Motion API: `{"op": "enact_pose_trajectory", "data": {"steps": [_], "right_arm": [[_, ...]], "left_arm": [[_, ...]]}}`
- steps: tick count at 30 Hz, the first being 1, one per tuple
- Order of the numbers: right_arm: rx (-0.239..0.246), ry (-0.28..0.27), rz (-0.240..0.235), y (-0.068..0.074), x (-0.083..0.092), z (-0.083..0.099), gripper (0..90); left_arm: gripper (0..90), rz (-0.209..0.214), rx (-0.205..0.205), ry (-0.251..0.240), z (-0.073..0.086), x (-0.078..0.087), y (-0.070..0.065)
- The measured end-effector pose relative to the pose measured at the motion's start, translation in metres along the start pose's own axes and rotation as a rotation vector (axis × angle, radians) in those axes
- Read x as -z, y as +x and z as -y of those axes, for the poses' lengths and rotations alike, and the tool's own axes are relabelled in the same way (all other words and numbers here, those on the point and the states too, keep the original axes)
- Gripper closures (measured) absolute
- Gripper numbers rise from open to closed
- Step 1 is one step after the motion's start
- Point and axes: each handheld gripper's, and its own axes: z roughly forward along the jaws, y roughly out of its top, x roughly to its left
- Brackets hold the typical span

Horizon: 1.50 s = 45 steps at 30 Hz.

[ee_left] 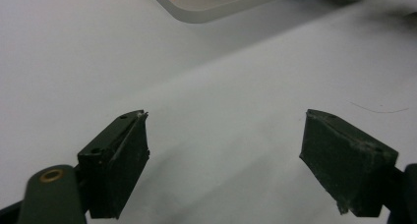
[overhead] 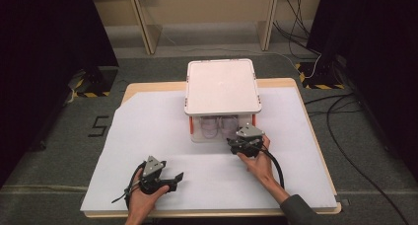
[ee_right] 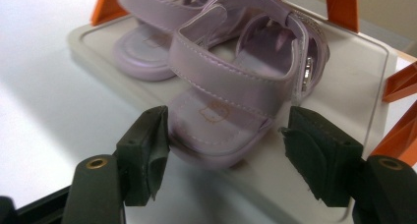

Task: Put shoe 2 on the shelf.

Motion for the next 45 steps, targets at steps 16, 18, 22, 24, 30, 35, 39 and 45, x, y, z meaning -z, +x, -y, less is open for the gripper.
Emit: {"op": "enact_pose_trajectory", "data": {"steps": [16, 18, 22, 24, 30, 35, 39, 45], "right_arm": [[-0.004, 0.0, 0.035, -0.007, -0.017, -0.006, 33.1], [-0.005, 0.0, 0.03, -0.008, -0.017, -0.006, 33.3], [-0.043, -0.005, 0.012, -0.012, -0.011, -0.005, 32.2], [-0.067, -0.005, -0.018, -0.014, -0.006, -0.006, 31.6], [-0.091, -0.011, -0.08, -0.015, 0.02, -0.002, 31.3], [-0.092, -0.013, -0.116, -0.014, 0.037, -0.003, 30.0], [-0.08, -0.018, -0.134, -0.013, 0.05, 0.0, 29.3], [-0.093, 0.001, -0.16, -0.011, 0.067, 0.014, 28.2]], "left_arm": [[17.4, 0.002, -0.003, -0.001, 0.0, 0.001, -0.001], [17.4, 0.002, -0.003, -0.001, -0.001, 0.001, -0.001], [17.4, 0.001, 0.0, -0.006, -0.001, 0.002, 0.0], [17.3, 0.001, 0.001, -0.009, -0.001, 0.002, 0.0], [17.3, 0.004, 0.005, -0.01, -0.001, 0.002, -0.001], [17.3, -0.001, 0.001, -0.008, -0.001, 0.003, 0.0], [17.4, 0.0, 0.001, -0.006, -0.001, 0.003, 0.0], [17.4, 0.0, 0.004, -0.007, 0.0, 0.003, -0.001]]}}
